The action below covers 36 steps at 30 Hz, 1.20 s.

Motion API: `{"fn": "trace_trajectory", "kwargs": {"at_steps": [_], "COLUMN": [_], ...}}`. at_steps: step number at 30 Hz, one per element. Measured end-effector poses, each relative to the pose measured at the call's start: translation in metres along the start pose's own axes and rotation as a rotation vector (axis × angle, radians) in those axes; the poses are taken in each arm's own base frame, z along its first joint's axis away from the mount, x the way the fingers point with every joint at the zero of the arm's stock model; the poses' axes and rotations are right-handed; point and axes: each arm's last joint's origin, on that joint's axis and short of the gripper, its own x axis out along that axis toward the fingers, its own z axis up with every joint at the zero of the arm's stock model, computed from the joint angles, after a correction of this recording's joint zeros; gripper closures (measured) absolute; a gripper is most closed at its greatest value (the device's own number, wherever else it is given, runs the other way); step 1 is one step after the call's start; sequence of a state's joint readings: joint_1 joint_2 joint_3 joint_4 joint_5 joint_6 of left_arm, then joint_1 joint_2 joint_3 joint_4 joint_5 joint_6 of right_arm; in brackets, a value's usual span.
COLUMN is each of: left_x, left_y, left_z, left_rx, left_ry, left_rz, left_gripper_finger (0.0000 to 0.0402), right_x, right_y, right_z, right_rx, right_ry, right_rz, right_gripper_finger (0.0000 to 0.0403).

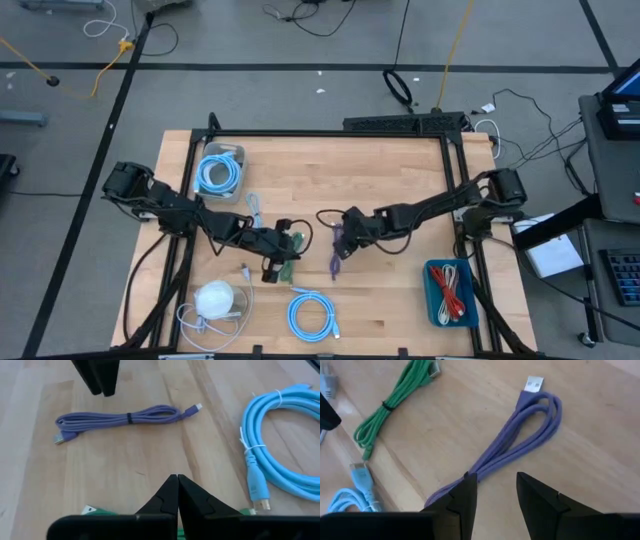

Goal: Pick & Place USB Port
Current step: Put the gray USB cable into the blue basket

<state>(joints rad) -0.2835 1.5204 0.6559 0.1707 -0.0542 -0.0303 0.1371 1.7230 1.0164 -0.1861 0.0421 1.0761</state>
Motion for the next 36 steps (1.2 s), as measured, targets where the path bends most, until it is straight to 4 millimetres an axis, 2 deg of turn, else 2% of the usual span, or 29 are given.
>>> {"fn": "trace_trajectory", "kwargs": {"at_steps": [5,10,14,17,19,24,28,30,32,34,36], "left_x": [0.000,0.000,0.000,0.000,0.000,-0.001,-0.001,-0.001,-0.001,-0.001,-0.001], "left_y": [0.000,0.000,-0.002,-0.004,-0.006,-0.010,-0.009,-0.009,-0.009,-0.009,-0.009], "left_z": [0.000,0.000,-0.002,-0.003,-0.003,-0.003,-0.003,-0.004,-0.004,-0.005,-0.005], "left_rx": [0.007,0.010,0.010,0.018,0.024,0.033,0.033,0.033,0.033,0.032,0.033], "left_ry": [-0.004,0.002,0.012,0.021,0.025,0.025,0.025,0.026,0.032,0.037,0.043], "left_rz": [0.002,0.002,0.001,0.011,0.014,0.030,0.040,0.048,0.049,0.051,0.059], "left_gripper_finger": [0.0390,0.0395,0.0387,0.0396,0.0399,0.0386,0.0397,0.0398,0.0393,0.0388,0.0391], "right_x": [0.022,0.043,0.054,0.055,0.055,0.056,0.056,0.052,0.041,0.024,-0.002], "right_y": [-0.001,0.014,0.021,0.022,0.018,0.017,0.017,0.020,0.025,0.027,0.035], "right_z": [0.001,0.008,0.012,0.013,0.012,0.007,0.005,0.004,0.002,0.000,0.000], "right_rx": [-0.004,-0.052,-0.067,-0.074,-0.075,-0.122,-0.141,-0.168,-0.195,-0.216,-0.209], "right_ry": [0.082,0.099,0.100,0.108,0.092,0.069,0.057,0.035,0.001,-0.031,-0.083], "right_rz": [-0.023,0.004,0.003,-0.023,-0.079,-0.132,-0.139,-0.138,-0.147,-0.172,-0.169], "right_gripper_finger": [0.0271,0.0271,0.0271,0.0275,0.0294,0.0387,0.0394,0.0399,0.0400,0.0401,0.0402]}}
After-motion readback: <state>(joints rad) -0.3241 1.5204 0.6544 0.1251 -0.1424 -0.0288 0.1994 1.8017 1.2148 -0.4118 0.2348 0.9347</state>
